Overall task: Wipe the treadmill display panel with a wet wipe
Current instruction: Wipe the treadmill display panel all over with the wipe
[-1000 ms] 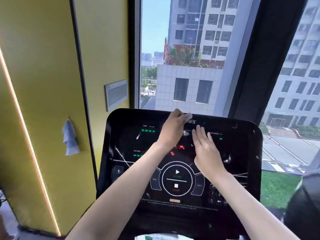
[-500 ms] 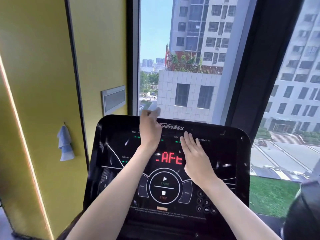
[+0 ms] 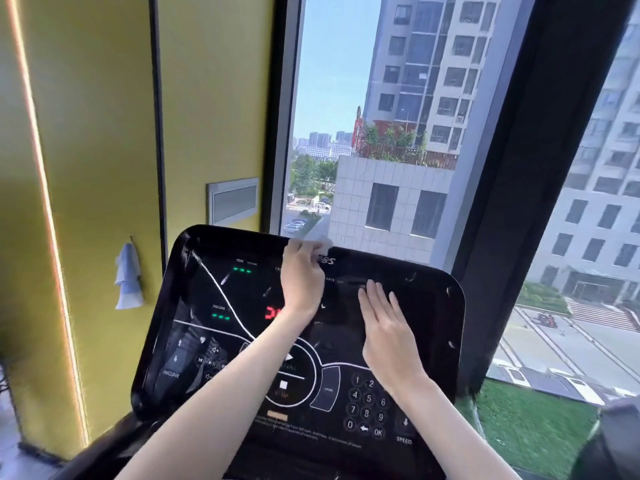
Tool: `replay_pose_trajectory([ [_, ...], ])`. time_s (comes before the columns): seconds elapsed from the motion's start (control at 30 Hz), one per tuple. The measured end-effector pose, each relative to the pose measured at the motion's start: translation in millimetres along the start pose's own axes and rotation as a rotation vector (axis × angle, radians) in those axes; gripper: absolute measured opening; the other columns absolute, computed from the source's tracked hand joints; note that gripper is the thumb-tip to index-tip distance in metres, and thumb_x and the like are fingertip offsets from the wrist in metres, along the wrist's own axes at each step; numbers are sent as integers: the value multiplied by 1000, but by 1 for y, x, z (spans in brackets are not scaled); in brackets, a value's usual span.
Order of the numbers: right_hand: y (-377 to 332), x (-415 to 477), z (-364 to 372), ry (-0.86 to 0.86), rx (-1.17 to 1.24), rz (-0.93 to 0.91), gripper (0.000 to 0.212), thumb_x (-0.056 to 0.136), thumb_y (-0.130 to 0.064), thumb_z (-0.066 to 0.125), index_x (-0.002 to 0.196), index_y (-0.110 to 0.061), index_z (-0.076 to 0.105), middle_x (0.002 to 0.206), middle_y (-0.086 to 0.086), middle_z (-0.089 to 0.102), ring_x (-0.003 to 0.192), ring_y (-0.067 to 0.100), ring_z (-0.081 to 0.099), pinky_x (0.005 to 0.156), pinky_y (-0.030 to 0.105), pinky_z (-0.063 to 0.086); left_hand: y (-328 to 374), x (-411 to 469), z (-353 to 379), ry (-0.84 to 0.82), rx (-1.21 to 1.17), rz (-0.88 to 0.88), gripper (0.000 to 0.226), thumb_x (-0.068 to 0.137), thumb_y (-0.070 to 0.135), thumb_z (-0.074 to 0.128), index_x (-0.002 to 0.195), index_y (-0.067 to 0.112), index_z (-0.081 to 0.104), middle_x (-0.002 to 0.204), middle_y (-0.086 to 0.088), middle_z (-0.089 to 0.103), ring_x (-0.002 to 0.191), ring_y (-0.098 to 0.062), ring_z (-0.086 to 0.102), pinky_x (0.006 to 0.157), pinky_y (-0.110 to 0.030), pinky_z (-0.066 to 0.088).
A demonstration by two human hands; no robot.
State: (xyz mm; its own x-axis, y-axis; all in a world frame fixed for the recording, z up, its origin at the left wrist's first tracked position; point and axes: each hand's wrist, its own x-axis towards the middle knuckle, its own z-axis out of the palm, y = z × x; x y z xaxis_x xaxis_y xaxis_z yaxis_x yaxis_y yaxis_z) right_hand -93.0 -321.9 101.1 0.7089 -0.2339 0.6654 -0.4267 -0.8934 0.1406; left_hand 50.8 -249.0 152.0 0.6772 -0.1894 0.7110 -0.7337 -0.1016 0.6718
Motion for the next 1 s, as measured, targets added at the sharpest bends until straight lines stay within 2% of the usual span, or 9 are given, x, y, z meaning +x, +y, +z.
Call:
replay_pose_trajectory([
  [0.07, 1, 0, 2, 3, 0, -4, 62, 67, 8, 43, 128, 5, 51, 136, 22, 48, 128, 31, 45, 108, 45, 32, 6, -10, 8, -157, 33, 187, 30, 87, -8, 49, 106, 6, 67, 97, -3, 55, 91, -17, 55, 80, -22, 45],
  [0.1, 2, 1, 1, 7, 5, -8, 63, 64, 8, 46, 127, 6, 52, 135, 22, 49, 127, 32, 47, 107, 46, 35, 5, -8, 9, -162, 38, 196, 28, 89, -6, 50, 108, 5, 67, 97, -3, 55, 90, -17, 55, 80, -23, 46],
  [0.23, 5, 0, 2, 10, 21, -14, 75, 53, 13, 59, 127, 5, 52, 135, 22, 49, 127, 31, 46, 106, 46, 36, -2, -2, 6, 155, 89, -80, 28, 93, 1, 50, 115, 8, 65, 91, -2, 48, 86, -17, 49, 71, -21, 41],
  [0.4, 3, 1, 2, -20, -35, -30, 68, 57, 5, 55, 125, 6, 54, 132, 25, 51, 124, 34, 49, 103, 48, 40, 23, -27, 23, -134, 165, 274, 23, 91, 0, 52, 107, 9, 65, 87, -1, 47, 81, -16, 47, 65, -28, 45],
  [0.53, 2, 1, 4, -7, -45, -23, 65, 61, 4, 43, 126, 8, 53, 133, 25, 50, 125, 35, 48, 102, 49, 40, 6, 4, 13, 40, 139, -2, 20, 94, 13, 53, 87, 5, 69, 79, -7, 50, 63, -23, 52, 62, -39, 50],
  [0.6, 0, 1, 6, -1, -30, -13, 63, 63, 4, 43, 125, 7, 53, 132, 26, 50, 125, 35, 48, 102, 49, 41, 15, -4, 17, 18, 170, 83, 12, 91, 7, 55, 90, 6, 67, 79, -5, 48, 59, -23, 50, 54, -39, 49],
  [0.73, 0, 2, 4, -1, -25, -16, 60, 59, 4, 58, 120, 6, 58, 128, 25, 54, 122, 34, 51, 100, 48, 43, 28, -28, 29, -244, 244, 449, 21, 85, 2, 59, 102, 12, 61, 82, 2, 43, 64, -14, 42, 49, -27, 40],
  [0.9, 4, 0, -1, -34, -19, -29, 70, 56, 8, 58, 126, 6, 53, 134, 23, 50, 126, 33, 47, 101, 48, 42, 4, 6, 14, 79, 176, 59, 20, 91, 0, 54, 104, 8, 66, 86, -5, 49, 78, -23, 51, 57, -39, 50],
  [1.0, 3, 1, -3, -61, 23, -30, 73, 53, 9, 63, 125, 5, 54, 133, 22, 51, 125, 31, 48, 102, 47, 41, 22, -13, 27, -67, 265, 275, 34, 79, -12, 55, 105, 8, 64, 90, -7, 50, 88, -24, 48, 56, -34, 50],
])
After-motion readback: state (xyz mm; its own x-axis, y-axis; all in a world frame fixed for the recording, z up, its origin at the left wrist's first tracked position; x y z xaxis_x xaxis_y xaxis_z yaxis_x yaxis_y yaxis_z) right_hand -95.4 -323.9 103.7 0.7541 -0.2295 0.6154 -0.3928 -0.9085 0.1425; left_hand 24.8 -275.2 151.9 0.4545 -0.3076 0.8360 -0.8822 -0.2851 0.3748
